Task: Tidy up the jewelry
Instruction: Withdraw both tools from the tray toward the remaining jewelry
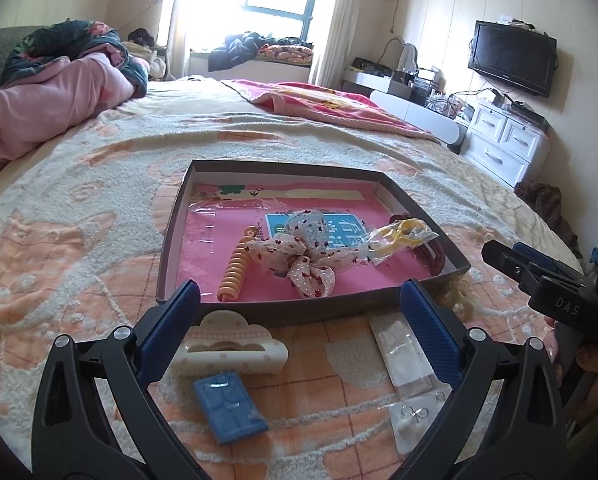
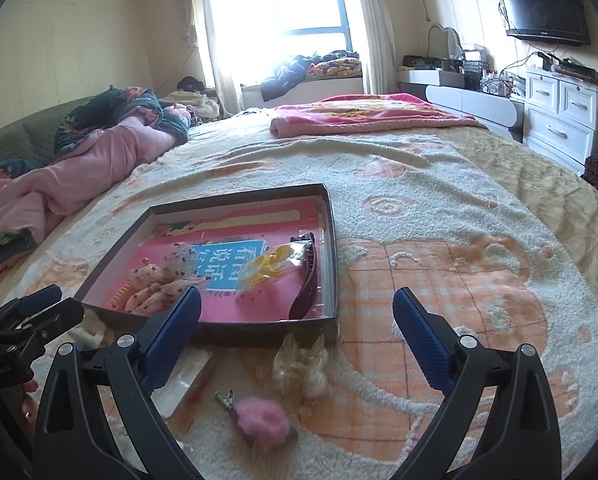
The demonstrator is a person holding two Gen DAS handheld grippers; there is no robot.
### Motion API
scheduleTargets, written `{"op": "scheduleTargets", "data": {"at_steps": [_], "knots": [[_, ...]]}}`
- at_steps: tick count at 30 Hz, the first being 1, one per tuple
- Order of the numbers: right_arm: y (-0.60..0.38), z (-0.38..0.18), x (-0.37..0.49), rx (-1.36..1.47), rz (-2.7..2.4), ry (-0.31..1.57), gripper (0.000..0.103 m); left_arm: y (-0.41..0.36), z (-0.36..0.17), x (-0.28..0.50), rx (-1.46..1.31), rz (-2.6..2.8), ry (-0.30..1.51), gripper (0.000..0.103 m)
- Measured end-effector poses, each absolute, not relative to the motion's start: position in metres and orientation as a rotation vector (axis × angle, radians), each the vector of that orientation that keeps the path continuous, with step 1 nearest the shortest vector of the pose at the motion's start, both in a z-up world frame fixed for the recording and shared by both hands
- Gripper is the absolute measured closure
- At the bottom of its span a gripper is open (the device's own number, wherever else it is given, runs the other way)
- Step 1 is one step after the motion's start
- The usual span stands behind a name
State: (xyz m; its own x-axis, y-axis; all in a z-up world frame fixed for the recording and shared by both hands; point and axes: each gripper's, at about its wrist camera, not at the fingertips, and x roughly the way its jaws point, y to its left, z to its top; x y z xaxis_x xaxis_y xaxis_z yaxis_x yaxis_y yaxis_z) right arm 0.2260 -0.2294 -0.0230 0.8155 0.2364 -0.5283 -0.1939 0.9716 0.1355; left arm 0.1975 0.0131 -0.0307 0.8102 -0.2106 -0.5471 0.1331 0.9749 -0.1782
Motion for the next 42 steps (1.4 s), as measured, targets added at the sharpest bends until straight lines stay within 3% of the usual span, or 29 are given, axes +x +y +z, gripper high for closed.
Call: {"op": "scheduleTargets", "data": {"at_steps": [42], "knots": [[-0.190, -0.016, 0.139, -0.030, 0.366, 0.578, 0.009, 0.044, -0.022, 0.140, -0.087, -0.121, 0.566, 0.011]]}}
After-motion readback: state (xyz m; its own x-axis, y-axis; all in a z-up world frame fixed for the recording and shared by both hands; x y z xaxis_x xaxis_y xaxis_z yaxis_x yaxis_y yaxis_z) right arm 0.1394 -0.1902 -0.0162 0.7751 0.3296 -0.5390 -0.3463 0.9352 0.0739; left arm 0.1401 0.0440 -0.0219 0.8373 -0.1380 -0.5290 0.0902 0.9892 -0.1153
